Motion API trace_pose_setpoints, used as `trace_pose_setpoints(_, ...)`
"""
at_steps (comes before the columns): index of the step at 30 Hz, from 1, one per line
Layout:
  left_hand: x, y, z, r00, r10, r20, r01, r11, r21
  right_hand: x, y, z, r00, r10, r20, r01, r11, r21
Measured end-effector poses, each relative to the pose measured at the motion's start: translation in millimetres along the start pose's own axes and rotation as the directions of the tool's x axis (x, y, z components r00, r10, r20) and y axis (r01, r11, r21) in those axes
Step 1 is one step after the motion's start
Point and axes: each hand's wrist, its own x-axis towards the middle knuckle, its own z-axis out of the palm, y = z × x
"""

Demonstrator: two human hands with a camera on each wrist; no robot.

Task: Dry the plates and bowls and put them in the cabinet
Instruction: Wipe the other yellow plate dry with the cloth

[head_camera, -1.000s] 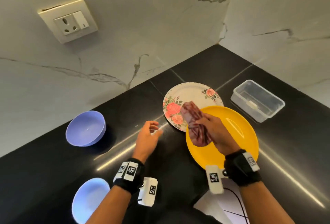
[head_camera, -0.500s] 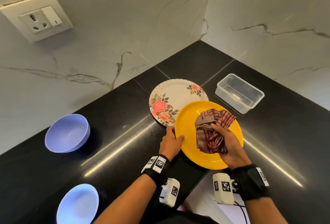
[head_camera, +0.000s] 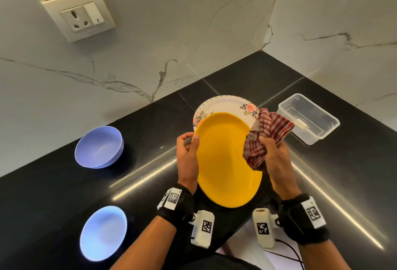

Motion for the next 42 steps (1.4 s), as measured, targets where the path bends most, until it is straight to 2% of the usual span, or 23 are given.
trace_pose_setpoints(2, -3, 9, -7, 1.000, -0.007, -0.006, 0.007, 0.998, -0.060, -2, 4, 22, 0.998, -0.042, 0.052, 0.047, 0.994, -0.101)
trace_pose_setpoints(5, -6, 15, -15, 0.998, -0.064, 0.010, 0.065, 0.986, -0.152, -9, 16, 60, 0.971, -0.060, 0.231, 0.120, 0.959, -0.258)
trace_pose_setpoints(8, -13, 25, -18, 0.993, -0.082, 0.081, 0.097, 0.976, -0.195, -21, 27, 98, 0.888, -0.136, 0.440, 0.318, 0.872, -0.372)
trace_pose_setpoints(10, -19, 35, -21, 0.992, -0.077, 0.097, 0.096, 0.974, -0.204, -29, 34, 119, 0.809, -0.223, 0.544, 0.468, 0.804, -0.367)
trace_pose_setpoints(11, -21, 39, -24, 0.993, -0.076, 0.096, 0.093, 0.976, -0.196, -31, 36, 127, 0.787, -0.244, 0.567, 0.501, 0.789, -0.356)
trace_pose_setpoints(14, -25, 47, -37, 0.986, -0.060, 0.154, 0.097, 0.965, -0.242, -38, 40, 140, 0.774, -0.217, 0.595, 0.491, 0.799, -0.348)
trace_pose_setpoints(18, -30, 59, -44, 0.987, -0.064, 0.147, 0.104, 0.953, -0.286, -44, 42, 151, 0.743, -0.170, 0.648, 0.504, 0.778, -0.374)
trace_pose_setpoints(23, -29, 65, -54, 0.993, -0.046, 0.113, 0.075, 0.961, -0.268, -51, 30, 161, 0.712, -0.143, 0.687, 0.435, 0.858, -0.273)
trace_pose_setpoints(26, -29, 64, -58, 0.998, -0.054, 0.030, 0.060, 0.974, -0.218, -46, 30, 169, 0.740, -0.107, 0.664, 0.341, 0.911, -0.232)
trace_pose_setpoints(28, -28, 63, -58, 0.999, -0.033, -0.009, 0.031, 0.985, -0.167, -38, 38, 175, 0.766, -0.122, 0.631, 0.339, 0.911, -0.235)
trace_pose_setpoints(32, -25, 63, -63, 1.000, 0.019, 0.010, -0.018, 0.990, -0.141, -12, 60, 183, 0.804, -0.132, 0.579, 0.366, 0.878, -0.308)
trace_pose_setpoints(34, -25, 64, -66, 0.999, 0.035, 0.019, -0.032, 0.990, -0.136, 2, 65, 183, 0.843, -0.101, 0.528, 0.300, 0.903, -0.306)
trace_pose_setpoints(37, -25, 62, -71, 0.999, 0.021, 0.026, -0.018, 0.990, -0.141, 27, 75, 178, 0.894, 0.019, 0.448, 0.142, 0.936, -0.323)
trace_pose_setpoints(42, -21, 60, -79, 1.000, 0.011, 0.019, -0.008, 0.989, -0.147, 45, 91, 166, 0.892, 0.103, 0.441, 0.117, 0.888, -0.445)
